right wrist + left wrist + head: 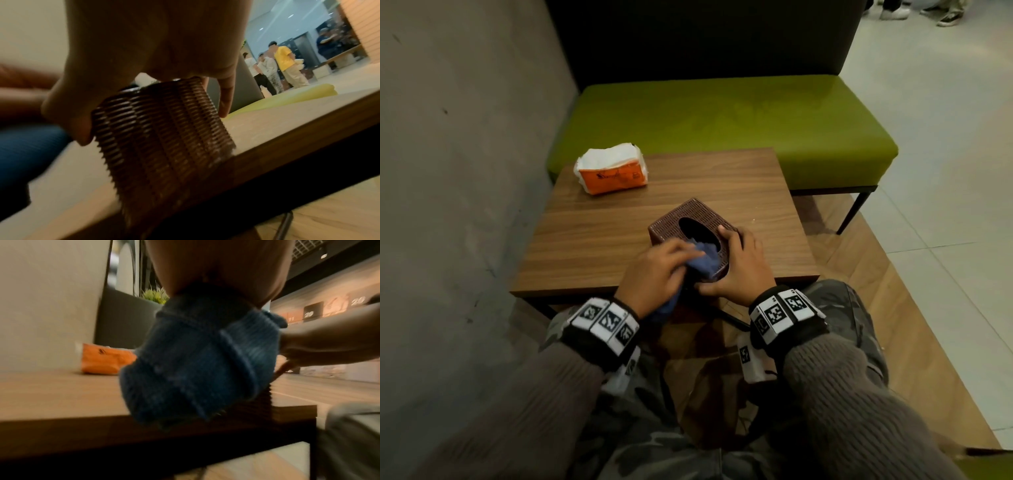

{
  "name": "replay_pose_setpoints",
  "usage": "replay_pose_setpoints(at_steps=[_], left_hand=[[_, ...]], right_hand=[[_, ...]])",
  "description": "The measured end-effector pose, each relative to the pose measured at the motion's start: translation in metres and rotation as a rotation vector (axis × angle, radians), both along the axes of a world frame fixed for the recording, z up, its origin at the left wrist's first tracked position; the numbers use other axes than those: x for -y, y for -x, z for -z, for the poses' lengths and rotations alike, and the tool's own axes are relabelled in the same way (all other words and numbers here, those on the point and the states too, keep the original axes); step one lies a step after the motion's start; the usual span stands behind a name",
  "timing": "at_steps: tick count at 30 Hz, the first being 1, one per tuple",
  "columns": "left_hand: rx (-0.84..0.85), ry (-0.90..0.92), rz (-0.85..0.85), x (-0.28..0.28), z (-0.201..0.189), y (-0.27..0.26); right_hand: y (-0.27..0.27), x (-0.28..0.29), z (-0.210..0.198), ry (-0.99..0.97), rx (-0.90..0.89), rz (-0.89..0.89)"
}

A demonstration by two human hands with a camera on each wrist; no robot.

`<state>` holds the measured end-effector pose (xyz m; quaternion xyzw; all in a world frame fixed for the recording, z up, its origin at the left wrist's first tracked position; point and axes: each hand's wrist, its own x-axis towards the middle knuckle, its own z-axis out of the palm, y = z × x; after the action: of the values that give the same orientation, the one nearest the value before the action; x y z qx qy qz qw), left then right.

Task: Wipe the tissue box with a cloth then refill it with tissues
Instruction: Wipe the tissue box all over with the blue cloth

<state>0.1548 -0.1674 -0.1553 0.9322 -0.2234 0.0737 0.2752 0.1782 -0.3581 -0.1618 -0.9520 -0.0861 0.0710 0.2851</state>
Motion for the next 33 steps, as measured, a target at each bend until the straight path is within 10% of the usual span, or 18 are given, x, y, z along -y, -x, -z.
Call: replay_pose_setpoints(at_steps=[4,10,17,33], left_hand=[[0.007,-0.019,-0.296,-0.003,-0.001,-0.026],[-0.003,0.059,0.116,-0.002,0.013,0.014],[-0.001,0.223,-0.327,-0.028,0.012,-0.035],[-0.154,0.339,-0.015,-0.039,0.009,-0.009]], right_hand=[[-0.002,-0.003,-0.001,0.008,0.0,0.026],[-0.003,0.001,-0.002,0.005,-0.011,-0.017],[-0.005,0.0,-0.006,0.037,-0.049,-0.017],[-0.028,-0.012,-0.012,0.467,0.003,-0.231]])
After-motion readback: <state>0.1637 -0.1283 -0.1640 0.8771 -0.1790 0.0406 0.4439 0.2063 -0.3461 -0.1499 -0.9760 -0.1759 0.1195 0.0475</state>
